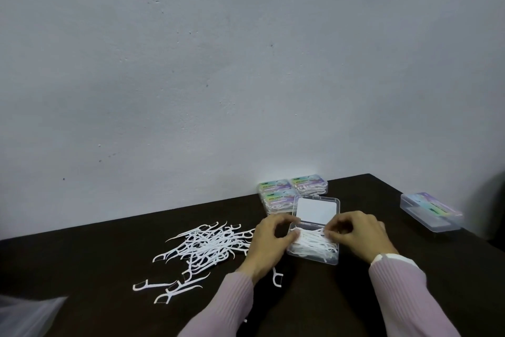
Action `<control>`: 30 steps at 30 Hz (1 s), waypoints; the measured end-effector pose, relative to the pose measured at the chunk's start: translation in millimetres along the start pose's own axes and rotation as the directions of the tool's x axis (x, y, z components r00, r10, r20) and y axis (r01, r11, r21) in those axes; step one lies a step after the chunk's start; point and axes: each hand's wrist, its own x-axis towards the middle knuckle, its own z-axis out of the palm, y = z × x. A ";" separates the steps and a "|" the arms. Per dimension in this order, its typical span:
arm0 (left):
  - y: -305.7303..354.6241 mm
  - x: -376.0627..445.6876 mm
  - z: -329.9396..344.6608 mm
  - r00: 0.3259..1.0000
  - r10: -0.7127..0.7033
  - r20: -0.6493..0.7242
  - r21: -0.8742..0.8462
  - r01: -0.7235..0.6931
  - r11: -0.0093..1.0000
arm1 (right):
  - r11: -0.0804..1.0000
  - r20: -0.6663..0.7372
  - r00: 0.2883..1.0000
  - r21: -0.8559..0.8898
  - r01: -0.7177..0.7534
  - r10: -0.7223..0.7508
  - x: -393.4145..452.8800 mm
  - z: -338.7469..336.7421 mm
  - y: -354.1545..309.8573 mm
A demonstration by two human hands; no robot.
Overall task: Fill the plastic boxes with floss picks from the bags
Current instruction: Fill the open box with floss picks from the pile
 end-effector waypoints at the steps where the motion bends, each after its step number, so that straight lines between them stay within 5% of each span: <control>1: 1.3 -0.5 -0.3 1.000 0.016 0.011 0.041 -0.016 0.999 | 1.000 0.006 1.000 -0.004 0.004 -0.004 -0.7 0.1 -0.9; 30: 4.1 -8.3 -8.6 0.999 0.045 -0.024 0.178 -0.040 0.983 | 0.982 -0.035 0.982 -0.054 0.183 -0.185 2.6 14.6 -15.9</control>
